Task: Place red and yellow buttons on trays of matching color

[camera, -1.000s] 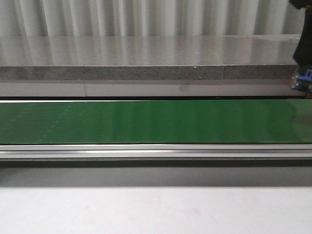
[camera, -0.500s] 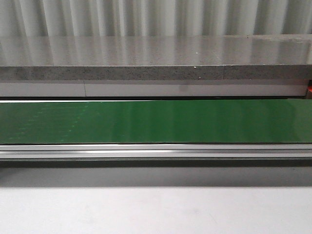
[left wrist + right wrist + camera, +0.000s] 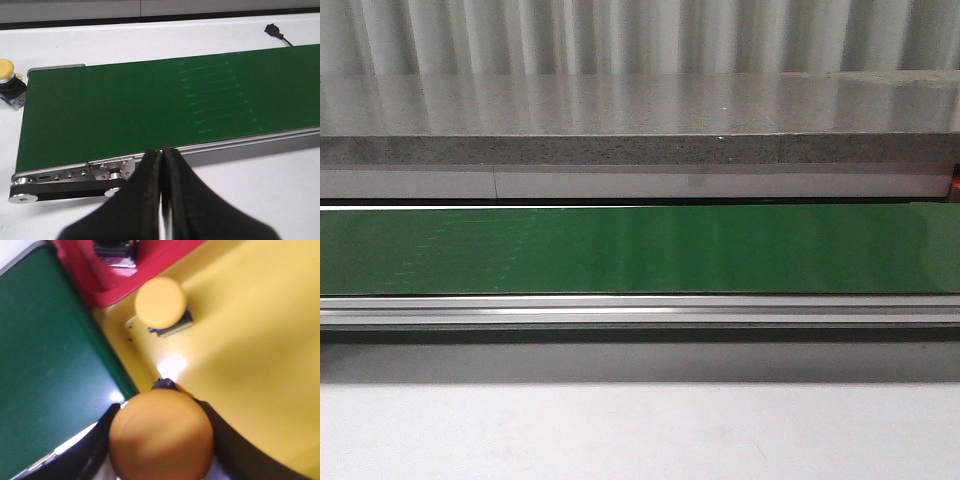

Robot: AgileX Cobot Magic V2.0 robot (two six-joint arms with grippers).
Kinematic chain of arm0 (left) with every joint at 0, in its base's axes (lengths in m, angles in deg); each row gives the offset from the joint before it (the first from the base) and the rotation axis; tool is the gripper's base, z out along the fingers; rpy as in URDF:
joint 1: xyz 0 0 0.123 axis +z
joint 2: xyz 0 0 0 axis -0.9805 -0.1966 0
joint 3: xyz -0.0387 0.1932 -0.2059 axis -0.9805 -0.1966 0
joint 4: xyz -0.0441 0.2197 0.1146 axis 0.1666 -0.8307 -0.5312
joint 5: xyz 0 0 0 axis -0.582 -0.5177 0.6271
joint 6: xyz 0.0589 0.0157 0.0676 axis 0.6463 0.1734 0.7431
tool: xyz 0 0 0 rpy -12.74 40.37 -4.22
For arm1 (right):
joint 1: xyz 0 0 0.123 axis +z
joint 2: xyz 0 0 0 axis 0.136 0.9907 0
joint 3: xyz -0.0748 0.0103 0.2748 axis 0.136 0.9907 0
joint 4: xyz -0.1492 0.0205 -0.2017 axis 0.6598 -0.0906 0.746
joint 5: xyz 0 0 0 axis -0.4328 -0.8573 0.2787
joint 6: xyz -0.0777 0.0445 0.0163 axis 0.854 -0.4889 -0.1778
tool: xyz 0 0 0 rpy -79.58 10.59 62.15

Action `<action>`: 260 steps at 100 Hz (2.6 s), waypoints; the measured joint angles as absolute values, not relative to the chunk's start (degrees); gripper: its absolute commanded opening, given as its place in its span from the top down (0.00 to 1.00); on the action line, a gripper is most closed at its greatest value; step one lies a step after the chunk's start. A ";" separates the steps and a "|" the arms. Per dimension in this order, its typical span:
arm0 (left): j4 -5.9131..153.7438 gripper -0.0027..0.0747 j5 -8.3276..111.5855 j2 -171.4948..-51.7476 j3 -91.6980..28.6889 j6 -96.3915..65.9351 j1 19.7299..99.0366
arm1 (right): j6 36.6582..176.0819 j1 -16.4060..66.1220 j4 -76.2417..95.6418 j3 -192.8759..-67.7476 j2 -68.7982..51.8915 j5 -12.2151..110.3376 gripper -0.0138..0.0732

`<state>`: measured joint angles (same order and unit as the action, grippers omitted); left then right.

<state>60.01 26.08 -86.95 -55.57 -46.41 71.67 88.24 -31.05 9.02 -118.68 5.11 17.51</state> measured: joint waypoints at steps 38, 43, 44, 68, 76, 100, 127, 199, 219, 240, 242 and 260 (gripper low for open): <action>60.01 0.99 26.08 -86.95 -55.57 -46.41 71.67 | 87.55 -33.93 9.04 -114.44 8.57 24.03 0.61; 60.01 0.99 26.08 -86.95 -55.57 -46.41 71.67 | 87.55 -33.93 8.76 -114.31 9.56 24.60 0.61; 60.01 0.99 26.08 -86.95 -55.57 -46.41 71.67 | 87.55 -33.93 8.66 -114.31 9.71 24.75 0.61; 60.01 0.99 25.98 -86.95 -55.57 -46.41 71.67 | 87.55 -33.93 6.00 -114.31 13.94 27.96 0.61; 60.01 0.99 25.98 -86.95 -55.57 -46.41 71.67 | 87.55 -33.93 5.97 -114.31 15.10 28.32 0.61; 60.01 0.99 25.98 -86.95 -55.57 -46.41 71.67 | 87.45 -33.93 5.88 -114.31 17.94 28.60 0.57; 60.01 0.99 25.98 -86.95 -55.57 -46.41 71.67 | 87.45 -33.93 5.88 -114.31 18.46 28.63 0.21; 60.01 0.99 25.88 -86.95 -55.57 -46.41 71.67 | 89.04 -26.56 5.66 -114.31 3.32 26.33 0.47; 60.01 0.99 25.88 -86.95 -55.57 -46.41 71.67 | 90.97 -16.32 5.66 -114.31 -1.93 24.94 0.84; 60.01 0.99 25.88 -86.95 -55.57 -46.41 71.67 | 93.55 -7.68 5.66 -114.31 -6.39 24.37 0.92; 60.01 0.99 25.88 -86.95 -55.57 -46.41 71.67 | 93.66 -6.99 5.66 -114.31 -6.66 24.26 0.92; 60.01 0.99 25.88 -86.95 -55.57 -46.41 71.67 | 95.56 -1.62 5.89 -113.50 -10.40 23.98 0.92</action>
